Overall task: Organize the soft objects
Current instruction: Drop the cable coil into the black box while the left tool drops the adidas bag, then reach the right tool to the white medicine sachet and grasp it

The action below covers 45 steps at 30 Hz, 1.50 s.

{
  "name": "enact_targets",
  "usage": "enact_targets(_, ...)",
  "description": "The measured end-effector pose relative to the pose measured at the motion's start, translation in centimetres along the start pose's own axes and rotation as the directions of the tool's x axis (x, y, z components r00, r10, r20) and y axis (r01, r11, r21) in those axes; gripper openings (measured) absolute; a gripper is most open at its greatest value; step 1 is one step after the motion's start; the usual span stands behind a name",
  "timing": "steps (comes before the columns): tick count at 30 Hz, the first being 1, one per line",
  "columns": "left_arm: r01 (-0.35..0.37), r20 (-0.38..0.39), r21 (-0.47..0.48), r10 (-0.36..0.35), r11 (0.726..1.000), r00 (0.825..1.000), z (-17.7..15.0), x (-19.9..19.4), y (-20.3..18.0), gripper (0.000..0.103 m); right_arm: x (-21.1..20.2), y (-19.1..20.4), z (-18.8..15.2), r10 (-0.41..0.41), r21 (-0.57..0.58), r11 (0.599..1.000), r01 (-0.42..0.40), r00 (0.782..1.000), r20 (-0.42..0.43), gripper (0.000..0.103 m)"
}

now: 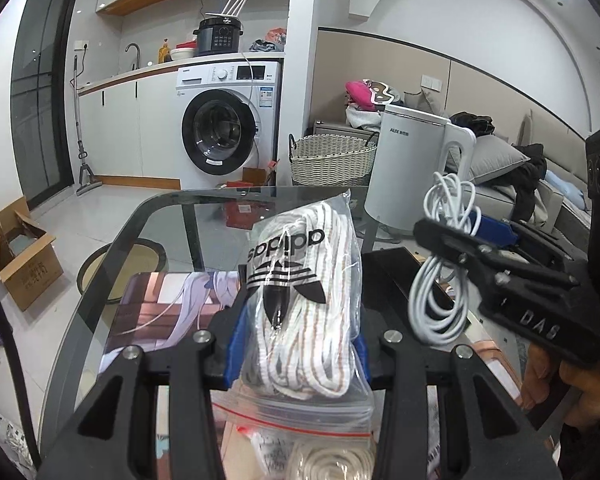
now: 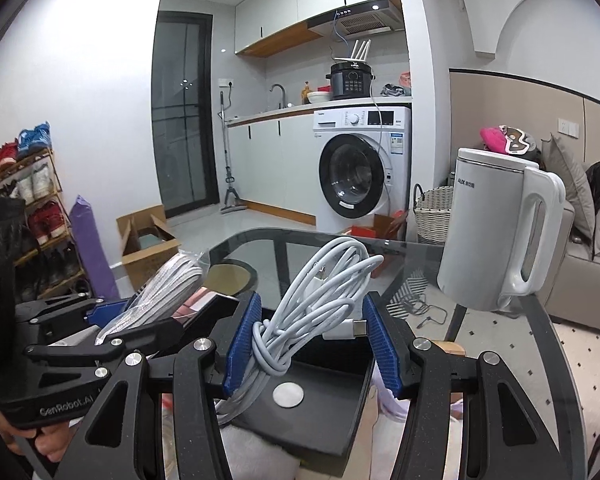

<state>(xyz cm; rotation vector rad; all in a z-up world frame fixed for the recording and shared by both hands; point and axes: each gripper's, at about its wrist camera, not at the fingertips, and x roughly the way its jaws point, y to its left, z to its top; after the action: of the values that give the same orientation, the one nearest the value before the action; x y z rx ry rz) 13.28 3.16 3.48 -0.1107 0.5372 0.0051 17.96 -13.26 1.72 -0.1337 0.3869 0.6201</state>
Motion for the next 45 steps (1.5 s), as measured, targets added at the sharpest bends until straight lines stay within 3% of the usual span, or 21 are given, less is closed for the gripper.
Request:
enact_targets(4, -0.002, -0.006, 0.0, 0.002, 1.0, 1.0, 0.1, 0.7, 0.0, 0.041, 1.4, 0.4, -0.3, 0.011, -0.035, 0.999, -0.013, 0.999, -0.045, 0.056)
enact_targets(13, 0.001, -0.015, 0.005, -0.001, 1.0, 1.0, -0.1, 1.5, -0.2, 0.042, 0.2, -0.7, -0.1, -0.021, -0.049, 0.999, 0.019, 0.999, -0.044, 0.064)
enact_targets(19, -0.018, -0.045, 0.026, 0.019, 0.999, 0.999, -0.1, 2.7, -0.8, 0.045, -1.1, -1.5, -0.4, -0.025, -0.03, 0.999, 0.024, 0.999, -0.034, 0.077)
enact_targets(20, -0.027, -0.048, 0.023, 0.028, 0.999, 0.998, -0.1, 2.9, -0.8, 0.051, -1.3, -1.5, -0.4, -0.025, -0.029, 0.999, 0.024, 0.999, -0.033, 0.08)
enact_targets(21, -0.031, -0.045, 0.02, 0.032, 0.999, 0.998, -0.1, 2.9, -0.8, 0.066, -1.6, -1.6, -0.5, -0.025, -0.03, 0.999, 0.024, 0.999, -0.032, 0.084)
enact_targets(24, -0.029, -0.02, 0.008, 0.03, 1.0, 0.999, -0.2, 2.1, -0.8, 0.092, -2.3, -1.8, -0.7, -0.03, -0.021, 0.999, 0.029, 0.999, -0.025, 0.087)
enact_targets(26, -0.019, -0.007, 0.006, 0.019, 1.0, 1.0, -0.2, 1.4, -0.8, 0.102, -3.0, -2.0, -0.9, -0.03, -0.004, 1.0, 0.03, 0.999, -0.025, 0.089)
enact_targets(28, -0.021, -0.005, 0.009, 0.021, 1.0, 1.0, -0.4, 0.6, -0.7, 0.102, -3.6, -2.2, -1.4, -0.028, 0.013, 1.0, 0.029, 0.999, -0.033, 0.09)
enact_targets(30, -0.025, -0.007, 0.004, 0.025, 1.0, 1.0, -0.8, 0.0, -0.5, 0.103, -3.9, -2.5, -1.9, -0.015, 0.029, 0.999, 0.017, 0.998, -0.058, 0.1)
enact_targets(37, -0.004, 0.009, -0.04, 0.004, 0.999, 1.0, -2.0, -2.7, 0.3, 0.103, -5.4, -1.9, -3.8, 0.031, 0.074, 0.997, -0.021, 0.99, -0.137, 0.102)
enact_targets(45, -0.01, -0.003, -0.025, 0.01, 1.0, 1.0, -3.6, -4.6, 0.9, 0.103, -7.1, -1.8, -6.0, 0.096, 0.154, 0.986, -0.07, 0.981, -0.168, 0.102)
